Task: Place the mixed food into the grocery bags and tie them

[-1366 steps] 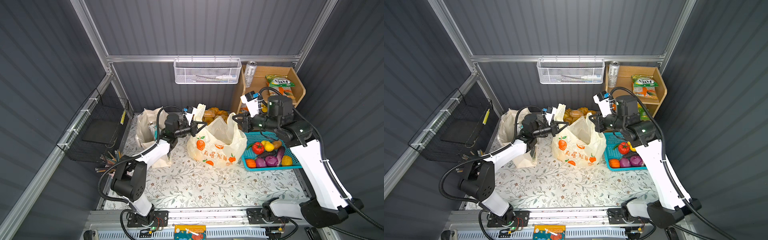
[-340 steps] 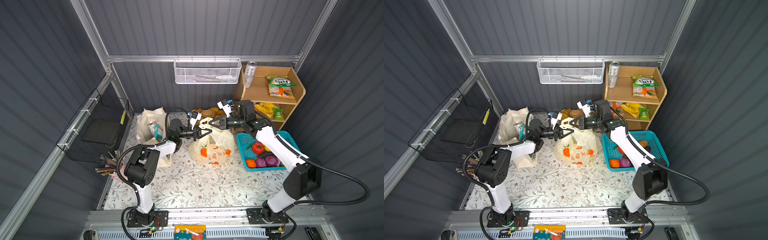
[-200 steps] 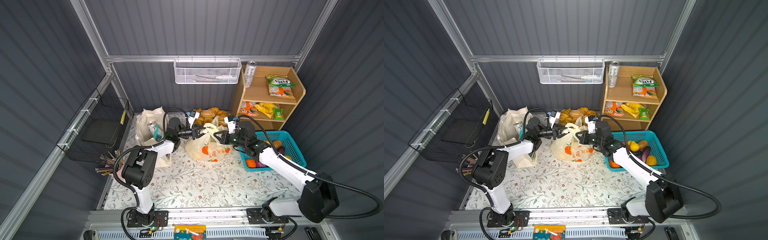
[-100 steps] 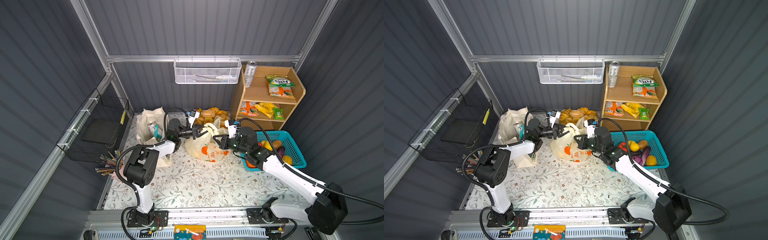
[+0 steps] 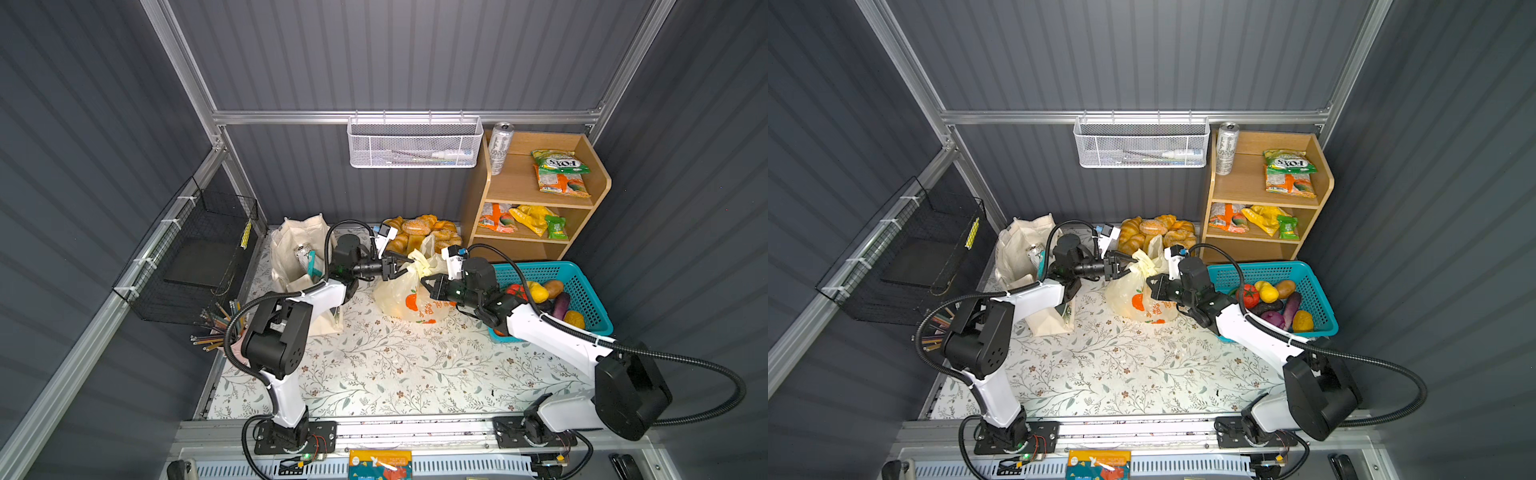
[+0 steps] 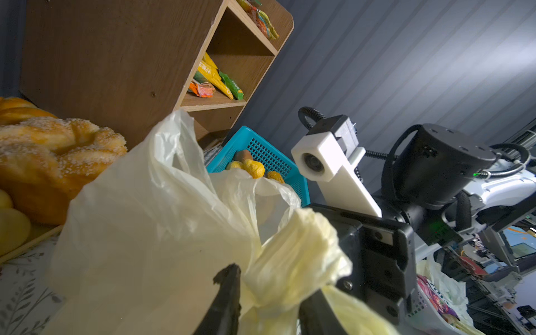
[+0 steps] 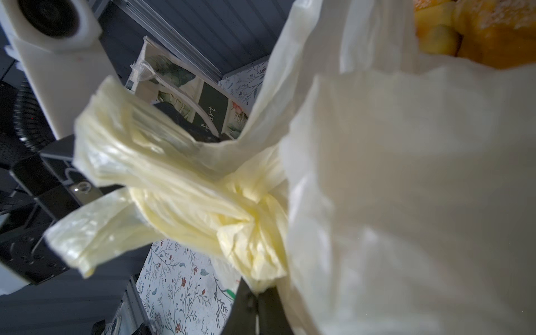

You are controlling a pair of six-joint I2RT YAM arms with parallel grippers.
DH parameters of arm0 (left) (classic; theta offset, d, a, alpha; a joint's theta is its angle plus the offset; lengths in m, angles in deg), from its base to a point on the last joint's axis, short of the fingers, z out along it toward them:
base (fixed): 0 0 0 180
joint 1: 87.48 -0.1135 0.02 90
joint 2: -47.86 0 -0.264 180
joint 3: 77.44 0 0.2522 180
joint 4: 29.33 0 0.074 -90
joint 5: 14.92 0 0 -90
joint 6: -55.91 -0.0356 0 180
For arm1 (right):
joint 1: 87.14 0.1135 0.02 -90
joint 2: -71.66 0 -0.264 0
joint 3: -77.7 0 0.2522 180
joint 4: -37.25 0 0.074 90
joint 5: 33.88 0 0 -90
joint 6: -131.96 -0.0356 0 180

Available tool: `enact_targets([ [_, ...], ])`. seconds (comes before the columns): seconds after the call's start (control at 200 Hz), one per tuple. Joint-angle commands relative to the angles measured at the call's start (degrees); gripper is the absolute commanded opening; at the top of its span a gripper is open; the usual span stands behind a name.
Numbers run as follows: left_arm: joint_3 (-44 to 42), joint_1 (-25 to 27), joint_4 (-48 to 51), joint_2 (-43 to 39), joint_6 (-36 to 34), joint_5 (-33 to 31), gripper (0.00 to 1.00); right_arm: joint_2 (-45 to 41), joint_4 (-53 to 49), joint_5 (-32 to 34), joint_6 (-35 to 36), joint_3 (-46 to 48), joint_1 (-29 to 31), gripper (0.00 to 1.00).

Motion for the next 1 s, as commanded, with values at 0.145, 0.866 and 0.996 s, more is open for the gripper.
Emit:
enact_targets([
  [0.145,-0.6,-0.7,30.4,-8.7,-23.8,-7.3,0.46,0.3,-2.9,-0.4,0.5,-0.1,-0.1,0.0],
  [0.866,11.0,2.5,42.0,-9.2,-31.9,-5.8,0.54,1.3,-1.8,-1.0,0.1,0.7,0.0,0.0],
  [0.996,15.8,4.2,52.6,-5.5,-38.5,-7.4,0.55,1.2,-1.5,-1.0,0.1,1.0,0.0,0.0],
])
